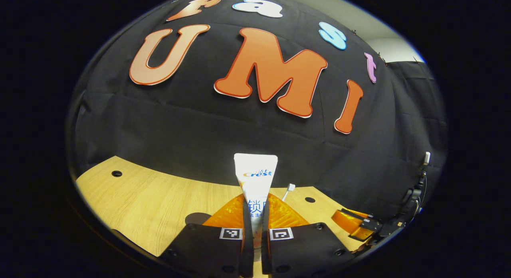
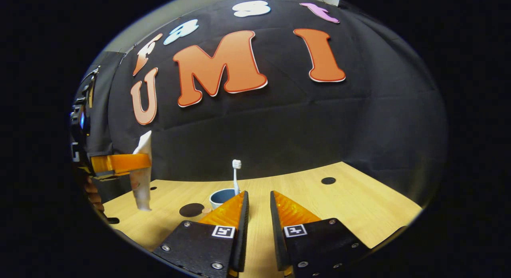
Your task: Put the toothbrush and toothpaste on the desktop into the cup, then pick up the cup and place it on the coaster on the desktop.
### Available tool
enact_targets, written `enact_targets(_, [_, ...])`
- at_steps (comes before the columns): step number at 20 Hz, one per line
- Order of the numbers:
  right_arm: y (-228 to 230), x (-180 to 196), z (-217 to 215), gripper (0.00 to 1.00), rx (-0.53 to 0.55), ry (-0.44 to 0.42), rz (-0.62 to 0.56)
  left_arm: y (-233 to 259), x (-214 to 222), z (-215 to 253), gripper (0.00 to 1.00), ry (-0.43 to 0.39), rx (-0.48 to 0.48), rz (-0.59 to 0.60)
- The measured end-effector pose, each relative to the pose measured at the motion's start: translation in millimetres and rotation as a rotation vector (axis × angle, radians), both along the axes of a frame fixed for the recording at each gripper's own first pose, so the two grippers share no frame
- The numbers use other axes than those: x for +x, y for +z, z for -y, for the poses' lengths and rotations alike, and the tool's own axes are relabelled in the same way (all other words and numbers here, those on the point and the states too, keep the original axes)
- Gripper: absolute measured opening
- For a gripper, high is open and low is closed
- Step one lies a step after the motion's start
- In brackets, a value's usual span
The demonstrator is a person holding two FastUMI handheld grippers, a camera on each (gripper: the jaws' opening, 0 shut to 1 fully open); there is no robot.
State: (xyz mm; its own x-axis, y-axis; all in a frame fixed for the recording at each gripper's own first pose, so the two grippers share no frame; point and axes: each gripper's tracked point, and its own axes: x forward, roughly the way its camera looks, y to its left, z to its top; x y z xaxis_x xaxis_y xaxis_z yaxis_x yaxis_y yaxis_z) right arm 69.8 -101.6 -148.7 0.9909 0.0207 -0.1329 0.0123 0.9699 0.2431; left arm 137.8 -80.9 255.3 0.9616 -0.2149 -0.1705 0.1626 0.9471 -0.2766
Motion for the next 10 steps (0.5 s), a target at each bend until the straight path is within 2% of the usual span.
enact_targets(5, [-14,-45,41,0.59,-0.034,-0.056,-0.017,-7,25,24,0.12,-0.009,-0.04,0.018])
enact_targets(10, [-12,-80,54,0.7,-0.069,-0.061,-0.016,-4,50,48,0.12,-0.016,-0.083,0.071])
